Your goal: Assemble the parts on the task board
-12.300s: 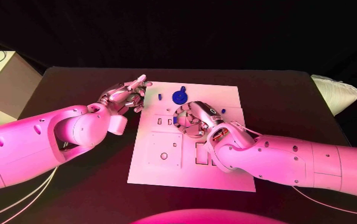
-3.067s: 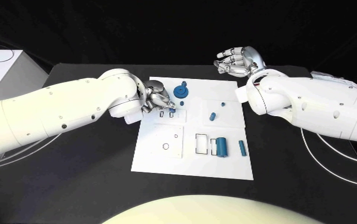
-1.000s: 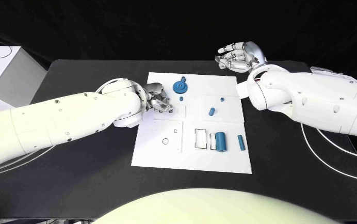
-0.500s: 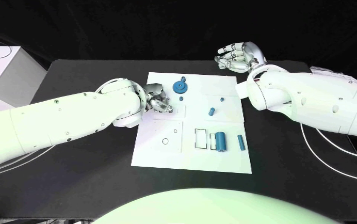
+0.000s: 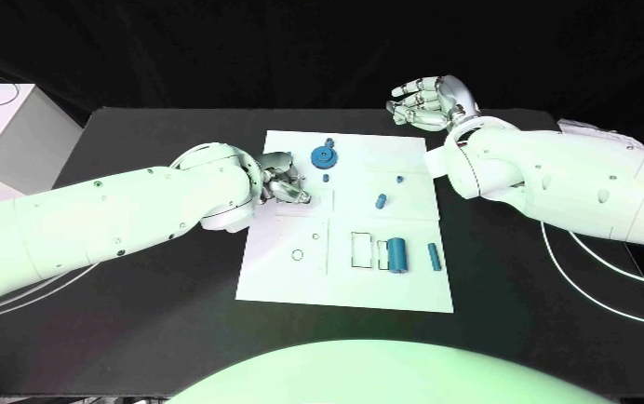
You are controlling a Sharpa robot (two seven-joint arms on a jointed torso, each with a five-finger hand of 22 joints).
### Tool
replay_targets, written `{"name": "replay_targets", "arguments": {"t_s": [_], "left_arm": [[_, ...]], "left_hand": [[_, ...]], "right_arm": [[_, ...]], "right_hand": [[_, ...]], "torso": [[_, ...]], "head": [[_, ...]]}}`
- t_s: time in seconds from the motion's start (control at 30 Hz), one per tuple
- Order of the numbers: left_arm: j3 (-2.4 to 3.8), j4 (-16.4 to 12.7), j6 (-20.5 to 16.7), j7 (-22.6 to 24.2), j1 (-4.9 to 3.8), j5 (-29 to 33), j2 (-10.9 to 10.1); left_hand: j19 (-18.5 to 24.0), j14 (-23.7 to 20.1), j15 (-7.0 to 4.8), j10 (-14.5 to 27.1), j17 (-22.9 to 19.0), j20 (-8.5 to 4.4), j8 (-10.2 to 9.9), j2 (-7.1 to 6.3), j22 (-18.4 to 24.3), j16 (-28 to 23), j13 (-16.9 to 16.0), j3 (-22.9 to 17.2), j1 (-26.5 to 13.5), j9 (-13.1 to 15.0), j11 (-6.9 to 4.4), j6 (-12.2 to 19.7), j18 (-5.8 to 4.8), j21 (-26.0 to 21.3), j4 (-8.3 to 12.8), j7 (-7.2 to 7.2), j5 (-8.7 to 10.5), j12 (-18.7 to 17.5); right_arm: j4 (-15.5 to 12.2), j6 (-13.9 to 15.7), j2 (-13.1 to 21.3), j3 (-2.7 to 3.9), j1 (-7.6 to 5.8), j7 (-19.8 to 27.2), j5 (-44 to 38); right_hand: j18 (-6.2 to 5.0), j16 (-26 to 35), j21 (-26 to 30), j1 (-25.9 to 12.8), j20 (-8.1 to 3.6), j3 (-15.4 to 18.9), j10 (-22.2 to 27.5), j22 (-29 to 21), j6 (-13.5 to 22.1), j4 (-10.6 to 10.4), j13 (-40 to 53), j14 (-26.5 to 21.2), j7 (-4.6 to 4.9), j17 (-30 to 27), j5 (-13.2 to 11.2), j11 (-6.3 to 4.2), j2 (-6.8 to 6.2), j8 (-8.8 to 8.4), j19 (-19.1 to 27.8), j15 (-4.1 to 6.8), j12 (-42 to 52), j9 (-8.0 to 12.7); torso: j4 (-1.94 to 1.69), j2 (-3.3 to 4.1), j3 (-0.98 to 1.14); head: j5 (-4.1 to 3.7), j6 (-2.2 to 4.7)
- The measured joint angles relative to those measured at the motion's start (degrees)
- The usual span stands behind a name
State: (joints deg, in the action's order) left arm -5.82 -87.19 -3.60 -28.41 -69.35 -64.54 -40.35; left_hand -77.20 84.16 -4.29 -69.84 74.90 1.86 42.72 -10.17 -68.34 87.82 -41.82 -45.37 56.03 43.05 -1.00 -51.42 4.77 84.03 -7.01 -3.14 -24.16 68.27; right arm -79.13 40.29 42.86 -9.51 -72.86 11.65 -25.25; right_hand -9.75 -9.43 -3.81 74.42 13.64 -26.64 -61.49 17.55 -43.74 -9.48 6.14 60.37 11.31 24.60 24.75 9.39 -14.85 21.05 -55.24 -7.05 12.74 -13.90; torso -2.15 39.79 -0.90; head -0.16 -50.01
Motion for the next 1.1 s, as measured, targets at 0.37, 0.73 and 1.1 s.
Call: {"name": "replay_targets", "arguments": {"t_s": [0.37, 0.73, 1.1], "left_arm": [[1.06, -0.67, 0.55, -0.07, -0.24, 2.36, -0.66], [1.60, 1.81, 4.79, -0.13, -0.99, 4.67, 0.46], [1.72, 4.86, 9.65, -0.18, -1.87, 5.52, 2.58]], "left_hand": [[0.00, 0.00, 0.00, 0.13, 0.00, 0.00, -0.05, 0.00, 0.08, 0.00, 0.16, 0.00, 0.00, -0.01, -0.12, 0.00, 0.00, 0.00, 0.00, 0.00, 0.19, 0.00], [0.00, 0.00, 0.01, 0.24, 0.00, 0.00, -0.14, -0.02, 0.17, 0.00, 0.60, -0.18, -0.02, -0.01, -0.22, 0.00, 0.00, 0.00, -0.18, 0.00, 0.22, -0.21], [0.00, -0.01, 0.01, 0.23, 0.00, 0.00, -0.15, -0.03, 0.55, 0.00, 1.00, -0.18, -0.03, -0.05, -0.21, 0.00, 0.00, 0.00, -0.18, 0.00, 0.20, -0.70]], "right_arm": [[0.06, 0.00, -0.02, -0.01, 0.03, 0.00, 0.01], [0.28, -0.04, -0.27, -0.03, 0.27, 0.00, 0.01], [0.39, -0.07, -0.49, -0.04, 0.35, -0.01, 0.03]], "right_hand": [[0.00, 0.00, 0.00, 0.00, 0.00, 0.00, 0.00, -0.05, 0.00, 0.00, 0.00, 0.00, 0.00, 0.00, 0.00, 0.00, 0.00, 0.00, 0.00, 0.00, 0.00, 0.00], [0.00, 0.00, 0.00, 0.00, 0.00, 0.00, 0.00, -0.19, 0.00, 0.00, -0.11, 0.00, 0.00, -0.10, 0.00, 0.00, 0.00, 0.00, 0.00, 0.00, 0.00, 0.00], [0.00, 0.00, 0.00, 0.00, 0.00, 0.00, 0.00, -0.19, 0.00, 0.00, -0.11, 0.00, 0.00, -0.10, 0.00, 0.00, 0.00, 0.00, 0.00, 0.00, 0.00, 0.00]], "torso": [[0.01, 0.03, 0.03], [0.03, 0.07, 0.06], [-0.03, 0.04, 0.09]], "head": [[-0.09, 0.00], [-0.14, 0.00], [-0.19, 0.00]]}}
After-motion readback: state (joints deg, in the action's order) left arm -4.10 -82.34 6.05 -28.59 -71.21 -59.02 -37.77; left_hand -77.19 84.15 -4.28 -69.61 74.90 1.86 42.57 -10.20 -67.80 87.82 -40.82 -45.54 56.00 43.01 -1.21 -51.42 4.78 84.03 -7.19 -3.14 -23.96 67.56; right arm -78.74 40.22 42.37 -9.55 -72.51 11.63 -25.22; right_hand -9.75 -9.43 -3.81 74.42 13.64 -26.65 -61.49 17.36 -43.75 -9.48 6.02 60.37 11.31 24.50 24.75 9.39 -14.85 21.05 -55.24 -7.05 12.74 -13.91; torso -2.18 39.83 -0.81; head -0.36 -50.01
